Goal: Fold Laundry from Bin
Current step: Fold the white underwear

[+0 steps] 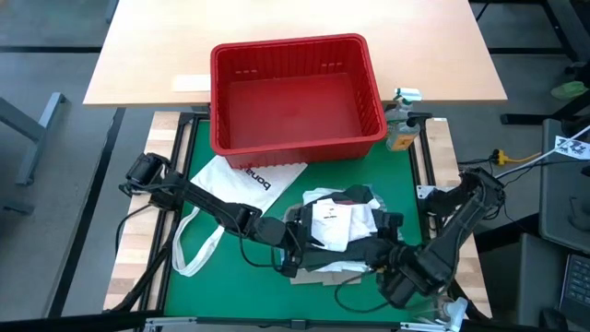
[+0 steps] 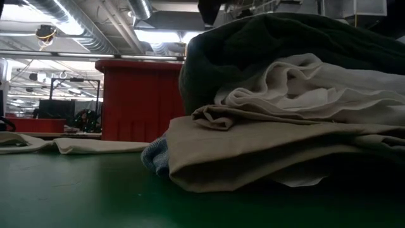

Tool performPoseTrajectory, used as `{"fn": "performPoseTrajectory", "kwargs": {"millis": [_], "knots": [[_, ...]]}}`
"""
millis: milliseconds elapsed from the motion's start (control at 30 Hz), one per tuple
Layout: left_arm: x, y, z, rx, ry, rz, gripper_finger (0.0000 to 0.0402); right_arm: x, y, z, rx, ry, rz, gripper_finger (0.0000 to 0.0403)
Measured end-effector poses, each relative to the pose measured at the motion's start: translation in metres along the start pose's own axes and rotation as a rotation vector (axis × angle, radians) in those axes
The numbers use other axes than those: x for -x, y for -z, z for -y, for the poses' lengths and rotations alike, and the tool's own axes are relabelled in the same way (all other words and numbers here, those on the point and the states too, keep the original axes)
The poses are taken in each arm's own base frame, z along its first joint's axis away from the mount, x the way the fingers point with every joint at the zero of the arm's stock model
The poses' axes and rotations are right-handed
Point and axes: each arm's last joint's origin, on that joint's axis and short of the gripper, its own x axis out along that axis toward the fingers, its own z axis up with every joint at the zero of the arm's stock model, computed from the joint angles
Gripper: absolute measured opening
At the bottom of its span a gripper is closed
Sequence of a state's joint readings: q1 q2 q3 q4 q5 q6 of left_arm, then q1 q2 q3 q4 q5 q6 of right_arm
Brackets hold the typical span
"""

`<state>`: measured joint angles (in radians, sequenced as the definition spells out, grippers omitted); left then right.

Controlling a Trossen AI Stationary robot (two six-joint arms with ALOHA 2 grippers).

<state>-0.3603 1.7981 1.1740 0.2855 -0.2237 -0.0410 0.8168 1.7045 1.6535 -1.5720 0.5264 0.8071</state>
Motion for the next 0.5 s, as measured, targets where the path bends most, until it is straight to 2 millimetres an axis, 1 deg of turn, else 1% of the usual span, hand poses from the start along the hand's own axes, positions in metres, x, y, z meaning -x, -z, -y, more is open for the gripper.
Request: {"fn": "performPoseTrajectory", "kwargs": {"millis": [267, 367, 433, 500], "knots": [[0.000, -0.001, 0.000, 0.003, 0.000, 0.007, 0.0048, 0.014, 0.016, -0.013, -0.090, -0.005, 0.075, 0.0154], [0.000, -0.001, 0.001, 0.002, 0.003, 0.006, 0.0048, 0.009, 0.026, -0.018, -0.105, 0.025, 0.082, 0.0154], [0.000, -0.001, 0.001, 0.001, 0.003, 0.006, 0.0048, 0.003, 0.039, -0.019, -0.101, 0.049, 0.081, 0.0154], [0.000, -0.001, 0.001, 0.002, 0.004, 0.006, 0.0048, -0.003, 0.050, -0.012, -0.142, 0.061, 0.062, 0.0154]]}}
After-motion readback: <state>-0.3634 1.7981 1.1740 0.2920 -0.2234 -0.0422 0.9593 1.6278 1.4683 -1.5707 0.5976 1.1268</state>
